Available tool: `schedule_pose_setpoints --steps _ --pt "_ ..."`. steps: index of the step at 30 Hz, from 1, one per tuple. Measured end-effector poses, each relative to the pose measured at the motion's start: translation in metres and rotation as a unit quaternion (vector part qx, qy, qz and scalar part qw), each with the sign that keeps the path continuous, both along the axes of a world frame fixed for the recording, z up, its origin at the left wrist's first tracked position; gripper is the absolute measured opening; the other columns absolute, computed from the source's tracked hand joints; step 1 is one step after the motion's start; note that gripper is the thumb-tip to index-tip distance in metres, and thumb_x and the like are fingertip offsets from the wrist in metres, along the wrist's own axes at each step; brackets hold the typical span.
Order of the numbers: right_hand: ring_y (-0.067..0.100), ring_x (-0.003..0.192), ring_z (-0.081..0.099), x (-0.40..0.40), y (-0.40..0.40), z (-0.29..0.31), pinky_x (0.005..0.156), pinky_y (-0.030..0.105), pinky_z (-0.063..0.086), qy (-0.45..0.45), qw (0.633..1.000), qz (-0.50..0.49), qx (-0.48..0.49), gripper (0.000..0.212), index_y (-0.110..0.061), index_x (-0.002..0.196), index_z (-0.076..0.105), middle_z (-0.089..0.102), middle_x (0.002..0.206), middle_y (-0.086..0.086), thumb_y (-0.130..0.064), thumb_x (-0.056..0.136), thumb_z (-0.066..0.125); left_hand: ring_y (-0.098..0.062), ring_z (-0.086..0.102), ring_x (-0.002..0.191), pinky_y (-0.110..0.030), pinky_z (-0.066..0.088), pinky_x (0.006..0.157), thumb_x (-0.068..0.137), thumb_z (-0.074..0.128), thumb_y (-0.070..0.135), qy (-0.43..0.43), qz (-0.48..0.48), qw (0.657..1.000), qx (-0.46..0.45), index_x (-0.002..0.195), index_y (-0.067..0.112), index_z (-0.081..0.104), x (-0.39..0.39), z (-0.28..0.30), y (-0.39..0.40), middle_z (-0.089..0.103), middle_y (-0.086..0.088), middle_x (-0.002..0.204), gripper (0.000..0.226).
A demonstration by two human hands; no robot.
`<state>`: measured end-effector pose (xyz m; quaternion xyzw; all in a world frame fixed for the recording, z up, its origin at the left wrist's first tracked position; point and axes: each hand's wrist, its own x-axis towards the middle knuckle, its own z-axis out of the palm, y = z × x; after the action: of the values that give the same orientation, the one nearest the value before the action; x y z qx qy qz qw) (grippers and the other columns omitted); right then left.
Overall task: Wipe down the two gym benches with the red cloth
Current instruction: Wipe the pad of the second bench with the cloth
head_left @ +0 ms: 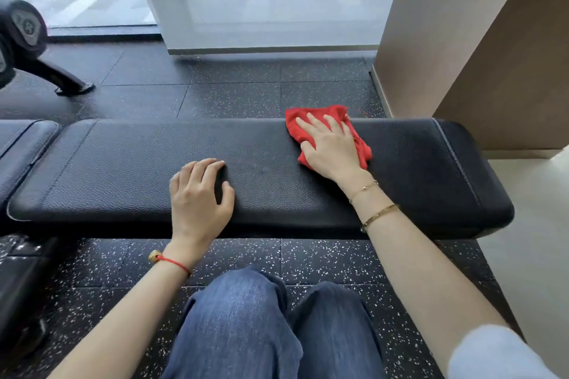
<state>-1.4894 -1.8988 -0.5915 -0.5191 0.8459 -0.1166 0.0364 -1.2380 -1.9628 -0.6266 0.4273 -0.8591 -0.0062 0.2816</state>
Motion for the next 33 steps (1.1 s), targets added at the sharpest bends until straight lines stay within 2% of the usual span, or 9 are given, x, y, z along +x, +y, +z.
schedule_pose_setpoints --steps 4,8,11,16,20,23,26,30,33 --pt "0.022 0.146 0.021 0.055 -0.014 0.003 0.120 0.044 0.010 0.008 0.993 0.121 0.008 0.056 -0.040 0.149 0.030 0.026 0.159 -0.012 -0.038 0.094 0.042 -0.028 0.055 0.121 -0.047 0.038 0.106 0.086 0.051 0.027 0.014 0.006 1.000 0.002 0.121 0.014 0.066 0.000 -0.002 0.001 0.066 -0.002 0.125 0.041" --pt "0.019 0.146 0.022 0.079 0.035 -0.004 0.120 0.042 0.012 -0.020 0.977 0.212 -0.022 0.059 -0.041 0.147 0.034 0.029 0.157 -0.015 -0.037 0.089 0.043 -0.029 0.056 0.120 -0.048 0.039 0.105 0.086 0.052 0.025 0.020 0.009 1.000 -0.002 0.121 0.013 0.067 0.000 -0.004 0.000 0.066 -0.002 0.126 0.041" --pt "0.017 0.146 0.023 0.053 0.050 -0.007 0.120 0.039 0.011 -0.026 0.987 0.157 -0.034 0.057 -0.042 0.146 0.036 0.031 0.156 -0.017 -0.037 0.089 0.042 -0.029 0.056 0.121 -0.047 0.039 0.106 0.086 0.052 0.026 0.018 0.009 1.000 -0.007 0.122 0.013 0.067 0.001 -0.007 0.001 0.066 -0.002 0.127 0.041" --pt "0.020 0.146 0.021 0.022 0.000 -0.005 0.120 0.041 0.009 0.003 0.999 0.036 -0.014 0.054 -0.039 0.148 0.033 0.027 0.158 -0.013 -0.039 0.095 0.043 -0.029 0.055 0.122 -0.046 0.037 0.108 0.087 0.050 0.029 0.005 0.017 1.000 -0.009 0.122 0.012 0.066 -0.002 -0.005 0.003 0.065 -0.002 0.126 0.042" --pt "0.022 0.146 0.021 0.054 -0.029 -0.003 0.120 0.043 0.010 0.015 0.997 0.075 -0.006 0.055 -0.038 0.149 0.032 0.026 0.159 -0.010 -0.041 0.094 0.041 -0.029 0.054 0.121 -0.046 0.037 0.108 0.087 0.049 0.029 0.008 0.021 1.000 0.000 0.122 0.013 0.065 -0.002 -0.004 0.004 0.065 -0.002 0.126 0.041" --pt "0.022 0.146 0.022 0.087 -0.016 -0.006 0.120 0.043 0.009 0.011 0.989 0.143 -0.020 0.057 -0.039 0.148 0.033 0.028 0.158 -0.011 -0.039 0.092 0.044 -0.029 0.054 0.121 -0.047 0.038 0.108 0.087 0.048 0.030 0.009 0.021 1.000 0.007 0.122 0.013 0.065 -0.002 -0.004 0.004 0.065 -0.002 0.126 0.043" --pt "0.019 0.146 0.022 0.089 0.011 -0.008 0.121 0.040 0.010 -0.003 0.986 0.162 -0.035 0.057 -0.042 0.146 0.035 0.030 0.157 -0.014 -0.040 0.090 0.043 -0.028 0.054 0.121 -0.047 0.037 0.108 0.086 0.049 0.030 0.015 0.019 1.000 0.017 0.122 0.014 0.065 -0.001 -0.002 0.004 0.065 -0.002 0.126 0.043" --pt "0.018 0.144 0.026 0.053 0.035 -0.009 0.120 0.040 0.013 -0.005 0.993 0.108 -0.055 0.059 -0.041 0.144 0.040 0.035 0.155 -0.014 -0.043 0.085 0.039 -0.028 0.054 0.122 -0.047 0.037 0.108 0.086 0.051 0.030 0.016 0.017 1.000 0.020 0.121 0.013 0.065 -0.002 -0.001 0.005 0.064 -0.002 0.126 0.042" --pt "0.020 0.144 0.027 0.025 0.018 -0.007 0.119 0.041 0.012 0.004 0.999 0.025 -0.045 0.054 -0.038 0.145 0.040 0.035 0.155 -0.011 -0.039 0.091 0.044 -0.028 0.054 0.121 -0.047 0.037 0.108 0.087 0.051 0.030 0.011 0.021 1.000 0.020 0.121 0.013 0.065 -0.002 -0.001 0.006 0.064 -0.002 0.125 0.041"
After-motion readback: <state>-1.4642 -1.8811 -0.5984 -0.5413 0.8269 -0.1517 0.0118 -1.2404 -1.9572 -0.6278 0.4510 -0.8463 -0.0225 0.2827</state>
